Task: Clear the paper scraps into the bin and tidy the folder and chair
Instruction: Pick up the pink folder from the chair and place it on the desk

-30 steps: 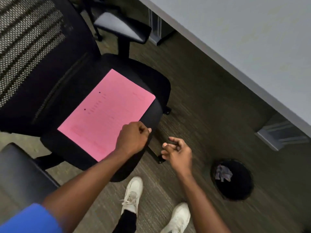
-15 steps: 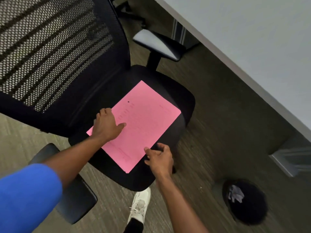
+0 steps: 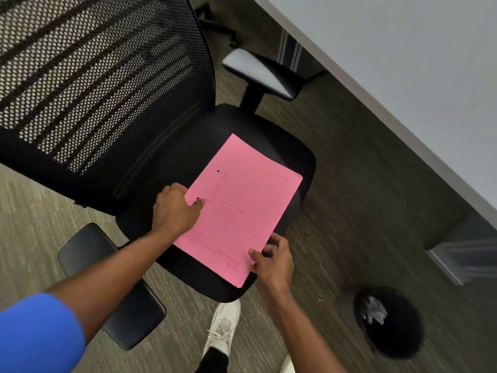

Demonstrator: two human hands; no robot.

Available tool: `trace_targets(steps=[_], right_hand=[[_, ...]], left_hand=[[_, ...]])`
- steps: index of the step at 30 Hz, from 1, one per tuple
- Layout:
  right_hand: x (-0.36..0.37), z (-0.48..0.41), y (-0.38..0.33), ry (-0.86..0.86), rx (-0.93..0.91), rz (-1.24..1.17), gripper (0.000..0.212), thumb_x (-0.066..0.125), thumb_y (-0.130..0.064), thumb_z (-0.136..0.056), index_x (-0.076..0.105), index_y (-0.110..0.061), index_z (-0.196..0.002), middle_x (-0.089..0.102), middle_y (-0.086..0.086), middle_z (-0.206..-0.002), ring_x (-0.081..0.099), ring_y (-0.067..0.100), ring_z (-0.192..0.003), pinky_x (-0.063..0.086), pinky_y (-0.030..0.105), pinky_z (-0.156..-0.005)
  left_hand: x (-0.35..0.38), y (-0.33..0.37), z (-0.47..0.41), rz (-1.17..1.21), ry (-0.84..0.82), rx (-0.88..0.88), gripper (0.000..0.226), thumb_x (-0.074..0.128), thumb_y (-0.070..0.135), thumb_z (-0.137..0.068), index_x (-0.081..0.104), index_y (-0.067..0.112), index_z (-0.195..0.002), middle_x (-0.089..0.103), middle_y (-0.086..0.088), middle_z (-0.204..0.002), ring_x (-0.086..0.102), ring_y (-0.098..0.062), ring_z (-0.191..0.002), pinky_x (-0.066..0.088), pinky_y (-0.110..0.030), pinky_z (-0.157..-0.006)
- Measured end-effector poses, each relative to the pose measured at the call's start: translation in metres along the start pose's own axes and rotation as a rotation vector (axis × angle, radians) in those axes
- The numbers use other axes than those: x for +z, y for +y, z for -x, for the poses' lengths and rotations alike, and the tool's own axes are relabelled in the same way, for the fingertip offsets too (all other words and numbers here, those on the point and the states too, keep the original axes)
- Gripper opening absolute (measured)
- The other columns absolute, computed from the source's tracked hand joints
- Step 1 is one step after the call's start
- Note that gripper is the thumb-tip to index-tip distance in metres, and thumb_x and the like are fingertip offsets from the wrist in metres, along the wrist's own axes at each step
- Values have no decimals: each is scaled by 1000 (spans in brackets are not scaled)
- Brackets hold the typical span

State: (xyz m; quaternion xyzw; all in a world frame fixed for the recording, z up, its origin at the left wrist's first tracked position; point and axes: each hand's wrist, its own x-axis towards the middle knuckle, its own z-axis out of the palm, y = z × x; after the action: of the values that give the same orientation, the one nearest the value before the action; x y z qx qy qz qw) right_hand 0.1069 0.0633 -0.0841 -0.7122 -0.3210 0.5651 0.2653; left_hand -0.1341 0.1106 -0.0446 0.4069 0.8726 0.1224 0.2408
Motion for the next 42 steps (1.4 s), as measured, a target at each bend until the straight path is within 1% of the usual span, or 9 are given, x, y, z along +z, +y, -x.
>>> trace_targets(steps=[2, 5, 9, 12, 18, 25, 28, 33, 42], right_hand=[[-14, 8, -2, 20, -39, 8, 57, 83, -5, -87, 54, -23, -132, 77, 0, -101, 77, 16, -88, 66, 32, -60], [-37, 23, -3, 46, -87, 41, 63, 86, -5, -83, 54, -23, -134, 78, -2, -102, 77, 18, -88, 67, 43, -74], [-65, 45, -4, 49, -127, 19, 65, 88, -4, -80, 57, -25, -133, 79, -3, -98, 76, 23, -87, 61, 33, -68], [-84, 61, -3, 31, -129, -18, 66, 87, 1, -79, 57, -24, -133, 81, -3, -96, 77, 17, -85, 62, 30, -68], [-122, 90, -10, 23, -152, -11, 69, 85, 0, -79, 57, -40, -128, 81, -3, -96, 77, 21, -91, 64, 47, -83], [-192, 122, -45, 30, -193, 21, 68, 82, -3, -82, 57, -53, -120, 79, -20, -103, 75, 2, -95, 62, 27, -76], [-229, 136, -65, 17, -227, 31, 68, 82, -4, -83, 55, -50, -125, 79, -19, -104, 75, 2, -98, 59, 23, -78], [-289, 161, -95, 52, -276, 30, 67, 83, -7, -86, 53, -45, -132, 79, -14, -107, 75, 6, -102, 63, 33, -90], [-385, 208, -129, 125, -372, 7, 64, 83, -10, -88, 52, -36, -139, 79, -9, -103, 80, 15, -96, 68, 33, -79]], left_hand=[[1, 2, 10, 51, 17, 8, 44, 81, 41, -89, 63, 13, -118, 66, -9, -122, 67, -31, -111, 60, -52, -95], [1, 2, 27, 107, 14, 5, 33, 82, 39, -88, 61, 21, -106, 67, -1, -110, 68, -22, -94, 61, -41, -79], [-4, 4, 49, 205, -17, -42, 25, 82, 38, -89, 62, 26, -97, 66, 12, -90, 60, -2, -76, 41, -22, -54], [-11, 11, 67, 227, -50, -43, 25, 81, 39, -91, 65, 24, -102, 63, 17, -88, 58, 0, -76, 39, -19, -55], [-21, 26, 110, 295, -85, -28, 26, 79, 40, -92, 64, 25, -107, 64, 18, -96, 62, -2, -82, 43, -20, -59], [-38, 73, 166, 396, -113, 25, 28, 78, 43, -91, 63, 31, -110, 69, 16, -104, 66, -5, -91, 49, -26, -68], [-46, 103, 191, 445, -131, 55, 28, 79, 44, -91, 61, 33, -110, 66, 19, -102, 64, -2, -89, 47, -22, -65], [-59, 158, 228, 550, -197, 112, 25, 78, 38, -92, 59, 39, -107, 64, 19, -102, 64, -4, -91, 46, -20, -63], [-81, 242, 293, 579, -224, 256, 27, 77, 34, -93, 61, 42, -113, 72, 13, -108, 73, -6, -91, 56, -18, -61]])
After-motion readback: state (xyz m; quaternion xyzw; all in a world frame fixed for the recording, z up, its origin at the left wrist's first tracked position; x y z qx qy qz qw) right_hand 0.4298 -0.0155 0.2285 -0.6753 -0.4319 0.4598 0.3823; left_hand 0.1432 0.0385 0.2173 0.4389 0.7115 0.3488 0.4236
